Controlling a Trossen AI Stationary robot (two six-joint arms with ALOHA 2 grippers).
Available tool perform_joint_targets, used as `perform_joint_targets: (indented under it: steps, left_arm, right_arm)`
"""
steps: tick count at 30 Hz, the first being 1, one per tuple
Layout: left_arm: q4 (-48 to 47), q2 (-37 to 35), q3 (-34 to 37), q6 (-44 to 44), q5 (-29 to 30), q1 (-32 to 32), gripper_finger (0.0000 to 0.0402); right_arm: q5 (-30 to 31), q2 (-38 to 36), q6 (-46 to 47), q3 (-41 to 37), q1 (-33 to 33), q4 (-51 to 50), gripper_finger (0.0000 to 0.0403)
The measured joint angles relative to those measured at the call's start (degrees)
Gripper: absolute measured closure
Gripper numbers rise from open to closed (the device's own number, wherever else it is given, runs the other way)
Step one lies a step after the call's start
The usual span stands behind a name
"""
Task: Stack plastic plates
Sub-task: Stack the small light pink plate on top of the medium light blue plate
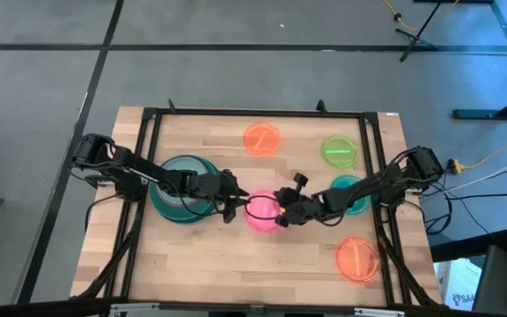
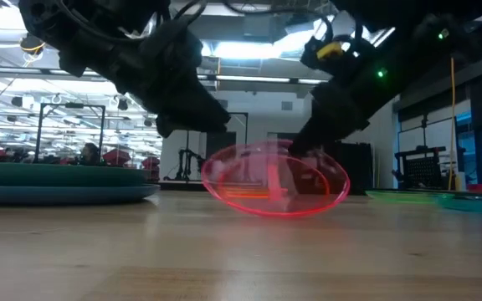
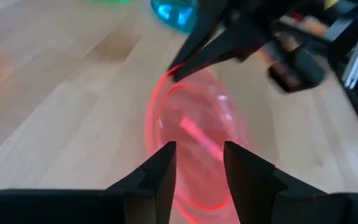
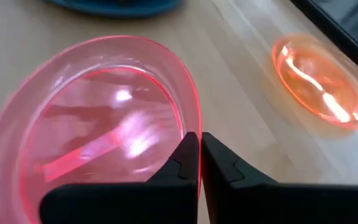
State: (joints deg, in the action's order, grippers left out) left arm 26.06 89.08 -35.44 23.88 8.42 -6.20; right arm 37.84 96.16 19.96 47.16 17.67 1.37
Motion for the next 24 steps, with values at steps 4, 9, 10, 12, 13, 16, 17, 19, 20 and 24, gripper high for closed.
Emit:
perform_joint_targets:
  steps: [4, 9, 10, 12, 13, 16, 17, 19, 20, 24]
  left_arm:
    - [-2.7, 0.1, 0.0, 0.0, 1.8, -0.1, 0.0275]
    - [-2.8, 0.1, 0.0, 0.5, 1.5, -0.2, 0.0275]
    - [-3.1, 0.1, 0.0, 1.0, 1.7, -0.2, 0.0275]
    - [-3.5, 0.1, 0.0, 1.1, 1.7, -0.2, 0.0275]
    - [-3.6, 0.1, 0.0, 1.2, 1.6, -0.2, 0.0275]
    - [-3.6, 0.1, 0.0, 1.3, 0.4, -0.2, 0.0275]
    - [-3.6, 0.1, 0.0, 1.2, 0.2, -0.2, 0.0275]
    - [-3.5, 0.1, 0.0, 1.1, 0.0, -0.2, 0.0278]
    - [-3.6, 0.1, 0.0, 0.9, 0.0, -0.2, 0.0282]
    - [-3.6, 0.1, 0.0, -0.5, 0.1, -0.7, 0.0316]
  right_arm:
    - [-1.4, 0.0, -1.8, 0.1, 0.0, 3.0, 0.0402]
    - [-1.4, 0.0, -2.5, 0.1, 0.0, 5.3, 0.0402]
    - [-1.4, 0.0, -2.6, 0.1, 0.0, 5.7, 0.0402]
    - [-1.4, 0.0, -2.7, 0.1, 0.0, 6.2, 0.0402]
    - [-1.4, 0.0, -2.7, 0.1, 0.0, 6.5, 0.0402]
    - [-1.4, 0.0, -3.9, 0.1, 0.0, 8.5, 0.0403]
    - [-1.4, 0.0, -4.0, 0.1, 0.0, 9.2, 0.0403]
    - [-1.4, 0.0, -4.0, 0.1, 0.0, 9.9, 0.0403]
    - [-1.4, 0.0, -4.0, 0.1, 0.0, 9.8, 0.0403]
    - [-1.4, 0.0, -3.9, 0.1, 0.0, 9.9, 0.0403]
